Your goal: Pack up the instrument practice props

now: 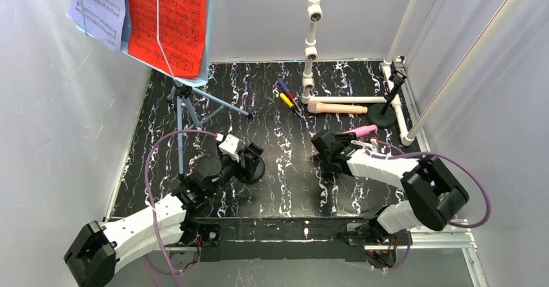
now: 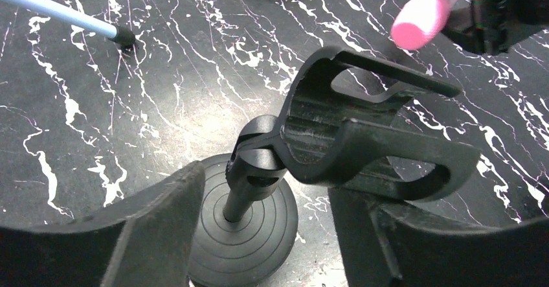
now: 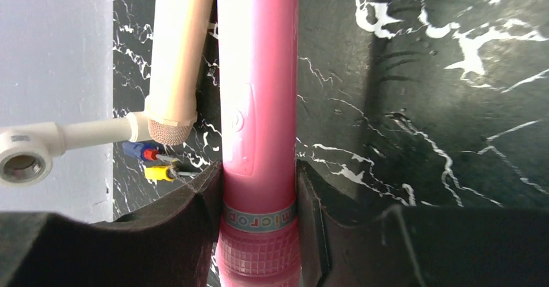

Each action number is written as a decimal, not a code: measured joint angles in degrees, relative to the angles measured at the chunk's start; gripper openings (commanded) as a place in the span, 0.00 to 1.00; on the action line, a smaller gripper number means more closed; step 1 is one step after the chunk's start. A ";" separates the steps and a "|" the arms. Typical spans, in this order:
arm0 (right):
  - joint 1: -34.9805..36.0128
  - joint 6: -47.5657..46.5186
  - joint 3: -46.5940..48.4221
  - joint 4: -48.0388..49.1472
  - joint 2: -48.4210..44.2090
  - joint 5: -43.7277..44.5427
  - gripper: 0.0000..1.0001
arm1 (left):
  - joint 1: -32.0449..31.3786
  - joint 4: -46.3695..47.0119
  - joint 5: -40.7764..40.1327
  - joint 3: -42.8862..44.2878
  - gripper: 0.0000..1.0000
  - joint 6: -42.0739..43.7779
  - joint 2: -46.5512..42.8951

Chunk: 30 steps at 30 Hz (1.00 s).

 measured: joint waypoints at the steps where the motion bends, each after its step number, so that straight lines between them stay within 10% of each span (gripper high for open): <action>1: -0.57 0.04 0.59 0.76 1.36 -0.66 0.12 | 0.00 -0.15 0.07 0.00 0.75 -0.02 -0.42; 5: -3.04 0.87 3.23 3.06 6.64 -3.02 0.20 | 0.00 -0.31 0.17 -0.02 0.96 -0.15 -2.60; 30: -9.90 4.15 17.90 7.37 24.65 -6.99 0.67 | 0.00 -0.28 0.61 -4.59 0.98 -0.66 -17.00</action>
